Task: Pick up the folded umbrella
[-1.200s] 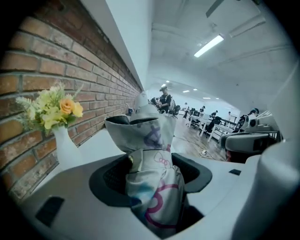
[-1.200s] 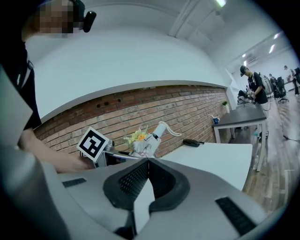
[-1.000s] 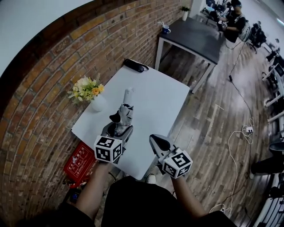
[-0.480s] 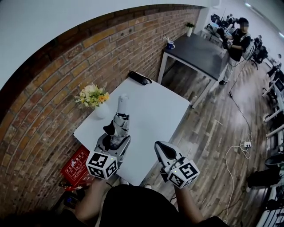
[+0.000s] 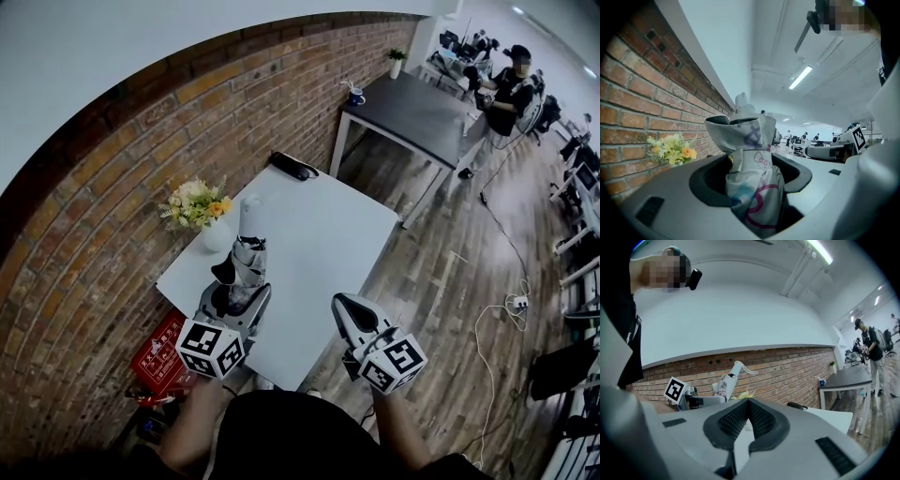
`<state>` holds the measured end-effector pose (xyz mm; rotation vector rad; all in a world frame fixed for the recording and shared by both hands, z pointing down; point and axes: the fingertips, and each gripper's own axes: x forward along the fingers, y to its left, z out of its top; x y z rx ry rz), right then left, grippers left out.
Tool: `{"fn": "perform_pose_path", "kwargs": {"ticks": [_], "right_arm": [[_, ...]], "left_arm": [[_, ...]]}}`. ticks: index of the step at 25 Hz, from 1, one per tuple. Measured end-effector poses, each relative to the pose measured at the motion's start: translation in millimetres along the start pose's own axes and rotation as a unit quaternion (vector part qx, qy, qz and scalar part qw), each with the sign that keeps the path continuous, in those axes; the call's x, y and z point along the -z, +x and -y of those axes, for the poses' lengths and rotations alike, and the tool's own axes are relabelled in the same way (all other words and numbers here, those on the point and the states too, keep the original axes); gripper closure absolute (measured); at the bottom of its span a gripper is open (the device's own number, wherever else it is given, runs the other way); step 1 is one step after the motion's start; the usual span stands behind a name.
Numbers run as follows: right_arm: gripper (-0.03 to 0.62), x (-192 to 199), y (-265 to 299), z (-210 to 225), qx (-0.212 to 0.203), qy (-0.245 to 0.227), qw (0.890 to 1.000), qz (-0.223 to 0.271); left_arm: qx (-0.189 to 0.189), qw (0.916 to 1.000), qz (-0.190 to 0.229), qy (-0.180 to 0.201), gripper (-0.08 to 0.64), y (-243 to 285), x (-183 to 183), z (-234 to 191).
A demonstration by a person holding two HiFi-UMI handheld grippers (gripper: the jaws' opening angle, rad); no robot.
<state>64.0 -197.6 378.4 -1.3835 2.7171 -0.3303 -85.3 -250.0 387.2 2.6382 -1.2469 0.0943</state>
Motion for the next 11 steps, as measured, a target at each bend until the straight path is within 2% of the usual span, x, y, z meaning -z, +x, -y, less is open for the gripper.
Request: {"fn": "perform_pose_path", "kwargs": {"ticks": [11], "right_arm": [[0.572, 6.9, 4.4, -7.1, -0.001, -0.006, 1.000, -0.005]], "left_arm": [[0.010, 0.9999, -0.006, 0.006, 0.282, 6.6, 5.5, 2.3]]}}
